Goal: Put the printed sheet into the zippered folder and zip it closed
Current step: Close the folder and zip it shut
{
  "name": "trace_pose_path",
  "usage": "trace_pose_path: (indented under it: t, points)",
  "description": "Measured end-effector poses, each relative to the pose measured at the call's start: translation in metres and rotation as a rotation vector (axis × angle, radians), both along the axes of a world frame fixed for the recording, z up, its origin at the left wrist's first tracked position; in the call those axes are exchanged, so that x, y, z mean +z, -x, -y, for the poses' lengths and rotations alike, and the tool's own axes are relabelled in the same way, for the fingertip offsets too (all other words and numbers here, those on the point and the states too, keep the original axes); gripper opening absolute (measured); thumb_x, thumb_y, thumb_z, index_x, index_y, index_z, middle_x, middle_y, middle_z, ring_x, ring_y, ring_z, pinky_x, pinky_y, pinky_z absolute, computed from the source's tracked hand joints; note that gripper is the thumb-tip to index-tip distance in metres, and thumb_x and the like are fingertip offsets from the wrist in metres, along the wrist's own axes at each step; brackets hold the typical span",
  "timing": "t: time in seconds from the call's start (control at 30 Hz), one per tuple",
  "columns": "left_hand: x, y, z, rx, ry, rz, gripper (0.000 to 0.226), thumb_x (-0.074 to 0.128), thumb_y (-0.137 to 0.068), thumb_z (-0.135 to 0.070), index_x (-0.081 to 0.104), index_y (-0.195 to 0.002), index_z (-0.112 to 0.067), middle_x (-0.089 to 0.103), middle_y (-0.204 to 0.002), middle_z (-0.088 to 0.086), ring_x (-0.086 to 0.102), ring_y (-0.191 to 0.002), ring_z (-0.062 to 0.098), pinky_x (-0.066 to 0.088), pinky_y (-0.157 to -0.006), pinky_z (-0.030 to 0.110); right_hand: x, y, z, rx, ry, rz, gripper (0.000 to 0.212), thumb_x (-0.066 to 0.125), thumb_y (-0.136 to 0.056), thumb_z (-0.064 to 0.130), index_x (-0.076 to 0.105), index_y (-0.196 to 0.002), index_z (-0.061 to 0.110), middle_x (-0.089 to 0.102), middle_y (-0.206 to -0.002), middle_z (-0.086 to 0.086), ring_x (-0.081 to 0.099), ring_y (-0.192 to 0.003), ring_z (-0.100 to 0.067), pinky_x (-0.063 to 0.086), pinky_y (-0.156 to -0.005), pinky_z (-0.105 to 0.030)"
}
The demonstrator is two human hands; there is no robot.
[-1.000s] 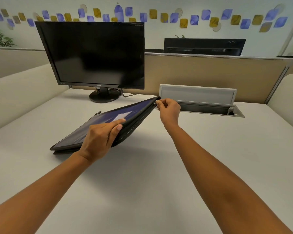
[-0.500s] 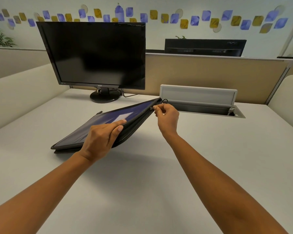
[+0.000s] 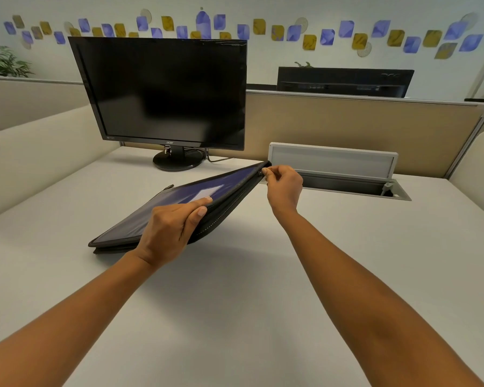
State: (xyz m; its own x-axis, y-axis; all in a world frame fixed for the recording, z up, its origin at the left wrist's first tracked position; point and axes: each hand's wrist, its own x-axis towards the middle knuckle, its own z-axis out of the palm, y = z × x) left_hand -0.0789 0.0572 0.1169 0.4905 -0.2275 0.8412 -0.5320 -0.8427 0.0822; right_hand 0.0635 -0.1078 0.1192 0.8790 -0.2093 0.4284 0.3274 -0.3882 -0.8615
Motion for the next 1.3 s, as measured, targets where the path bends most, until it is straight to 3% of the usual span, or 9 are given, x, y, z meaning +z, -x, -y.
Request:
trace_pose_path:
  t: [0.13, 0.27, 0.47, 0.63, 0.83, 1.07, 1.3]
  points:
    - [-0.004, -0.002, -0.001, -0.003, -0.001, 0.010, 0.062, 0.026, -0.099, -0.032, 0.066, -0.093, 0.016, 0.071, -0.083, 0.026, 0.071, -0.067, 0.034, 0.052, -0.068, 0.025, 0.000, -0.001, 0.003, 0.080, -0.007, -0.059, 0.018, 0.060, -0.086, 0.014, 0.067, -0.094, 0.000, 0.067, -0.094, -0.018, 0.063, -0.085, -0.026, 0.056, -0.081, -0.040]
    - [-0.007, -0.004, -0.001, 0.000, 0.001, 0.019, 0.062, 0.027, -0.099, -0.032, 0.065, -0.093, 0.015, 0.071, -0.084, 0.026, 0.071, -0.068, 0.034, 0.056, -0.064, 0.032, -0.005, 0.006, 0.002, 0.107, -0.017, -0.064, 0.018, 0.059, -0.087, 0.016, 0.067, -0.093, 0.002, 0.067, -0.091, -0.016, 0.062, -0.081, -0.024, 0.057, -0.078, -0.043]
    - [-0.006, -0.008, 0.000, -0.004, 0.007, 0.019, 0.061, 0.028, -0.098, -0.032, 0.065, -0.092, 0.016, 0.071, -0.083, 0.026, 0.071, -0.066, 0.034, 0.053, -0.067, 0.028, -0.011, 0.017, -0.004, 0.118, -0.040, -0.047, 0.021, 0.059, -0.086, 0.019, 0.068, -0.097, 0.003, 0.069, -0.093, -0.014, 0.063, -0.083, -0.021, 0.058, -0.077, -0.038]
    - [-0.008, -0.006, -0.002, -0.004, 0.001, 0.012, 0.060, 0.028, -0.099, -0.031, 0.065, -0.093, 0.016, 0.071, -0.085, 0.027, 0.071, -0.067, 0.034, 0.049, -0.073, 0.028, -0.016, 0.018, -0.001, 0.044, 0.022, 0.059, 0.018, 0.063, -0.084, 0.019, 0.069, -0.093, 0.005, 0.070, -0.091, -0.012, 0.055, -0.077, -0.010, 0.047, -0.070, -0.021]
    - [-0.006, -0.004, -0.001, -0.005, -0.020, 0.023, 0.060, 0.028, -0.099, -0.031, 0.066, -0.091, 0.016, 0.071, -0.085, 0.026, 0.071, -0.067, 0.033, 0.051, -0.069, 0.027, -0.014, 0.008, 0.004, -0.016, 0.128, 0.136, 0.016, 0.065, -0.083, 0.019, 0.070, -0.091, 0.006, 0.070, -0.091, -0.011, 0.063, -0.080, -0.020, 0.045, -0.070, -0.023]
    - [-0.007, 0.000, -0.001, -0.018, -0.031, 0.016, 0.060, 0.028, -0.099, -0.030, 0.066, -0.091, 0.016, 0.071, -0.086, 0.026, 0.071, -0.070, 0.033, 0.051, -0.070, 0.027, -0.011, -0.012, 0.014, -0.096, 0.234, 0.139, 0.016, 0.065, -0.083, 0.020, 0.070, -0.086, 0.005, 0.069, -0.086, -0.012, 0.056, -0.070, -0.018, 0.036, -0.063, -0.021]
    - [-0.006, 0.000, 0.000, -0.019, -0.023, 0.010, 0.060, 0.028, -0.099, -0.030, 0.065, -0.091, 0.016, 0.071, -0.086, 0.026, 0.071, -0.069, 0.034, 0.049, -0.074, 0.027, -0.009, -0.025, 0.017, -0.112, 0.262, 0.117, 0.018, 0.065, -0.082, 0.023, 0.068, -0.082, 0.006, 0.068, -0.086, -0.012, 0.061, -0.075, -0.024, 0.041, -0.062, -0.025]
